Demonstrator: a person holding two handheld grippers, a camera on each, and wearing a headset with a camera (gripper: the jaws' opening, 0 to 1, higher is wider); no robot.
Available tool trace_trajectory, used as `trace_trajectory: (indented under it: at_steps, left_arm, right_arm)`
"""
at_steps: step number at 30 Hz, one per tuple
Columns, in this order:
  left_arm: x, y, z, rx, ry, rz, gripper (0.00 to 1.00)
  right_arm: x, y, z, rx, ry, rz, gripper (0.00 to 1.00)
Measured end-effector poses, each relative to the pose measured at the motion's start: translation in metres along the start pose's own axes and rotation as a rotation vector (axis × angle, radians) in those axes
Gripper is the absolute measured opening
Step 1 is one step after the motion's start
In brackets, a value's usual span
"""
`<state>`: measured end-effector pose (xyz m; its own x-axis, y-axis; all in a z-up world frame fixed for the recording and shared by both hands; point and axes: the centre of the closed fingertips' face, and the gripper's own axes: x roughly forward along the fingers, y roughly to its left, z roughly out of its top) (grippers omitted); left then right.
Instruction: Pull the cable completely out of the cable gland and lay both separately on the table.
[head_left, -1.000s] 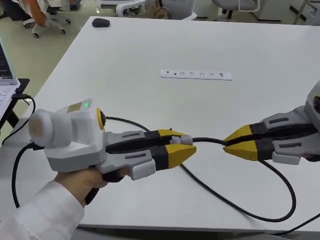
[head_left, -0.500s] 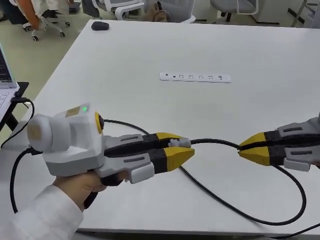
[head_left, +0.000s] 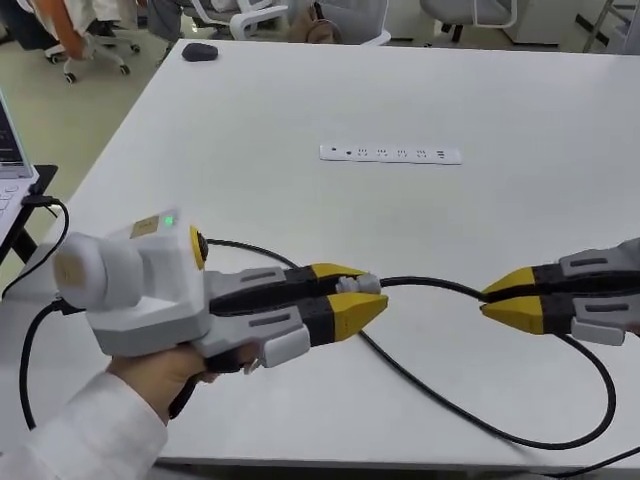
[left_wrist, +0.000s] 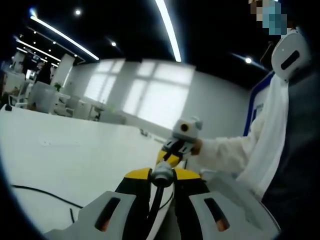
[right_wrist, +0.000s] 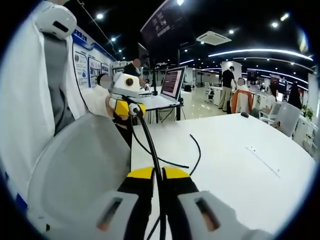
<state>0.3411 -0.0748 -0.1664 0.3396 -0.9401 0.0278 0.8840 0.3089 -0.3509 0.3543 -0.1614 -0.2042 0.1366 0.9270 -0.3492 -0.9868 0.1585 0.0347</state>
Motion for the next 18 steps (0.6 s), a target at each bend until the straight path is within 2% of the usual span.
trace_trajectory:
  at_steps: [4,7,10,18]
  left_arm:
    - [0.000,0.000,0.002,0.002,-0.014,0.000,0.18]
    - [0.001,-0.003,0.005,-0.006,-0.027,-0.013,0.18]
    - [0.001,-0.003,0.001,0.001,-0.006,-0.009,0.18]
    - [0.003,-0.003,-0.002,0.011,0.013,-0.004,0.18]
  right_arm:
    - [-0.003,0.001,0.015,-0.008,-0.042,-0.003,0.07]
    - [-0.001,0.007,0.025,-0.031,-0.049,0.014,0.11]
    - [0.003,0.012,0.032,-0.053,-0.045,0.029,0.13]
    - [0.013,0.025,0.055,-0.105,-0.068,0.076,0.13]
